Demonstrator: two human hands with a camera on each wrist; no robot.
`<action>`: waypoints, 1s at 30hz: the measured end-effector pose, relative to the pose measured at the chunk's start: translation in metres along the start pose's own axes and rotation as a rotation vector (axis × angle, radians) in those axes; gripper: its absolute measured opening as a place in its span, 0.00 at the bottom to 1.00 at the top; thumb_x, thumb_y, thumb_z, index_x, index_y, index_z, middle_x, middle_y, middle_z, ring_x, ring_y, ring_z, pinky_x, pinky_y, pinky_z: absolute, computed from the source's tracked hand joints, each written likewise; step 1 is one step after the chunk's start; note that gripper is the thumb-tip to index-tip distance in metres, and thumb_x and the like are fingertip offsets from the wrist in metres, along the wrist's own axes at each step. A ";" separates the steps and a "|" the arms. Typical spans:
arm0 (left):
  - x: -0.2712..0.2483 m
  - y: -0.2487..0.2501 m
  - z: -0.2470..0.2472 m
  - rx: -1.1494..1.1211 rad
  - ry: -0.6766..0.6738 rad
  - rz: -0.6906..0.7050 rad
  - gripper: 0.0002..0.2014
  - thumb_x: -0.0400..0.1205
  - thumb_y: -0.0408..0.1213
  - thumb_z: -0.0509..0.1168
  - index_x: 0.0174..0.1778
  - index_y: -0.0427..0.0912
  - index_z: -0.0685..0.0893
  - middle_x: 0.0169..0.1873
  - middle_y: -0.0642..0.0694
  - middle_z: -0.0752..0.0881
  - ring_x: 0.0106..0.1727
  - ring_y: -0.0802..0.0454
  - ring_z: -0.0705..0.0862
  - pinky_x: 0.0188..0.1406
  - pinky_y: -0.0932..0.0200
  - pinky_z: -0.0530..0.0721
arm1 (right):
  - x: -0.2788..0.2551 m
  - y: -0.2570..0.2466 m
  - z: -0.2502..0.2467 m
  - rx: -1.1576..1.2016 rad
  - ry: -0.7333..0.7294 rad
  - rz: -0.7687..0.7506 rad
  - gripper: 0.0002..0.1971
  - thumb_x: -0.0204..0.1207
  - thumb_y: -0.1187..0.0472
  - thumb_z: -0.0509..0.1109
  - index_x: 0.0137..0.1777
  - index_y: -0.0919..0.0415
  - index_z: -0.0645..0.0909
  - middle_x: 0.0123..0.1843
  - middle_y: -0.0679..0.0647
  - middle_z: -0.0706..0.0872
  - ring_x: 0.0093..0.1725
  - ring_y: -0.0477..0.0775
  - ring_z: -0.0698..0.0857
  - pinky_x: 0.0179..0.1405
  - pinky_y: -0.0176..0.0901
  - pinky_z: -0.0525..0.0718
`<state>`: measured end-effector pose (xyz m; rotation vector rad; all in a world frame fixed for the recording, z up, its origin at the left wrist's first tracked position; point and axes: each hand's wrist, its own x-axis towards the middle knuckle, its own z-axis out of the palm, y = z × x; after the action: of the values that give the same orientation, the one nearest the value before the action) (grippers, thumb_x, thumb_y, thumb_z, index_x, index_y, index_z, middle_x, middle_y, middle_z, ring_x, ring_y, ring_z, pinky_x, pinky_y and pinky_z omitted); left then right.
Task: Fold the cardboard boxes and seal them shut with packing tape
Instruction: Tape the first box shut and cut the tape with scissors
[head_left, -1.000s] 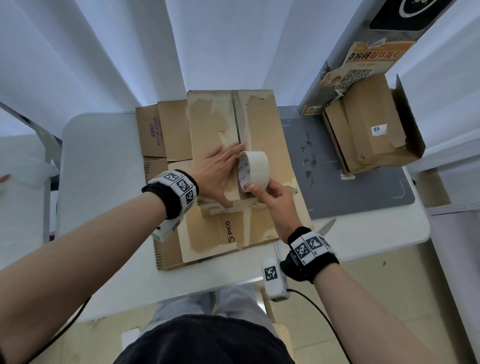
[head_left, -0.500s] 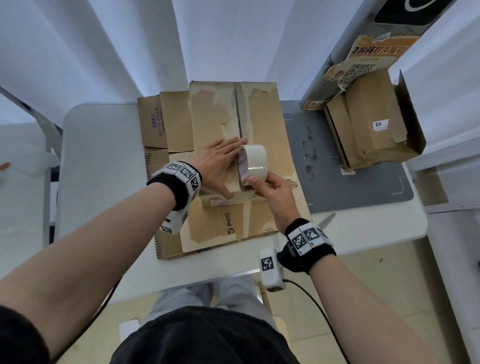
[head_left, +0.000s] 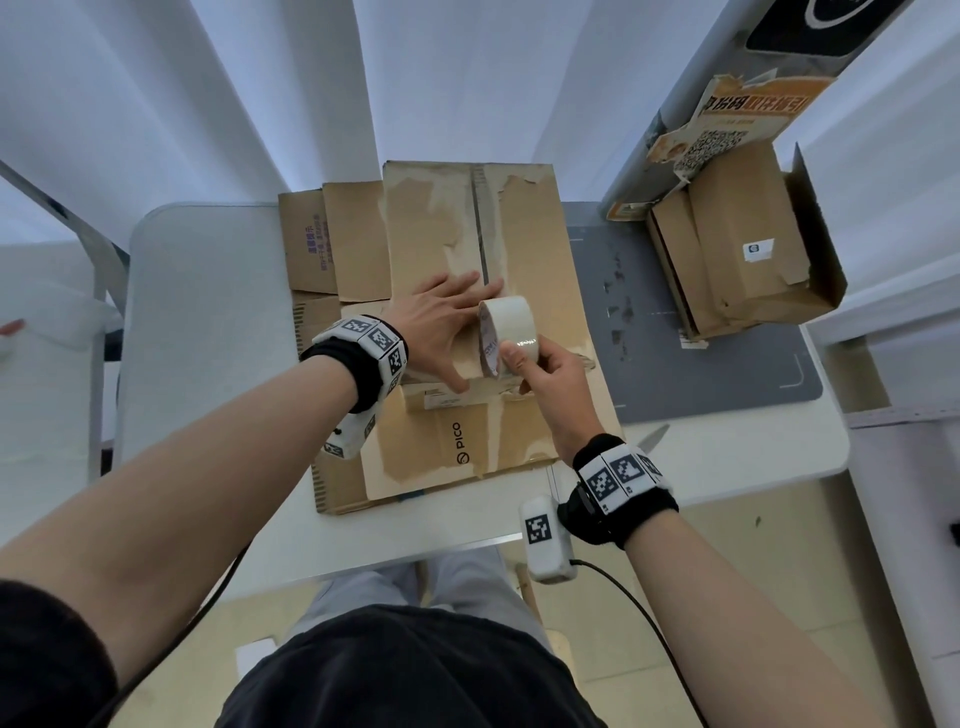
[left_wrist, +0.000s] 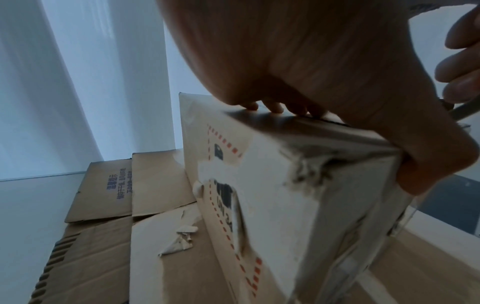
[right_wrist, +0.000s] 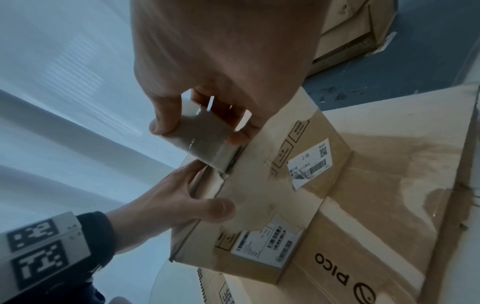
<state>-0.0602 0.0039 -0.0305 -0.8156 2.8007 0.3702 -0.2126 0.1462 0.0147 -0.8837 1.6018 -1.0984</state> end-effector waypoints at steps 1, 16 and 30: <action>0.000 0.000 0.000 0.003 0.004 0.008 0.61 0.64 0.72 0.70 0.88 0.52 0.47 0.87 0.56 0.41 0.88 0.48 0.42 0.86 0.45 0.42 | -0.001 0.000 0.000 0.002 -0.009 0.011 0.10 0.82 0.55 0.72 0.54 0.62 0.87 0.40 0.49 0.88 0.38 0.40 0.82 0.41 0.37 0.80; -0.009 0.002 0.004 -0.104 0.110 0.010 0.52 0.67 0.70 0.70 0.85 0.51 0.63 0.85 0.54 0.62 0.87 0.56 0.48 0.86 0.43 0.39 | -0.004 -0.010 -0.004 -0.041 -0.015 0.012 0.14 0.88 0.57 0.62 0.50 0.59 0.88 0.50 0.60 0.92 0.54 0.66 0.88 0.61 0.61 0.85; -0.012 0.007 0.009 -0.082 0.091 0.004 0.52 0.68 0.71 0.66 0.87 0.57 0.54 0.87 0.62 0.48 0.87 0.56 0.46 0.86 0.38 0.40 | -0.012 -0.001 0.002 -0.242 0.087 -0.106 0.28 0.77 0.33 0.63 0.43 0.59 0.87 0.40 0.66 0.89 0.46 0.73 0.85 0.50 0.70 0.83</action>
<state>-0.0527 0.0180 -0.0346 -0.8659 2.8881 0.4629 -0.2070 0.1567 0.0191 -1.1035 1.8044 -1.0411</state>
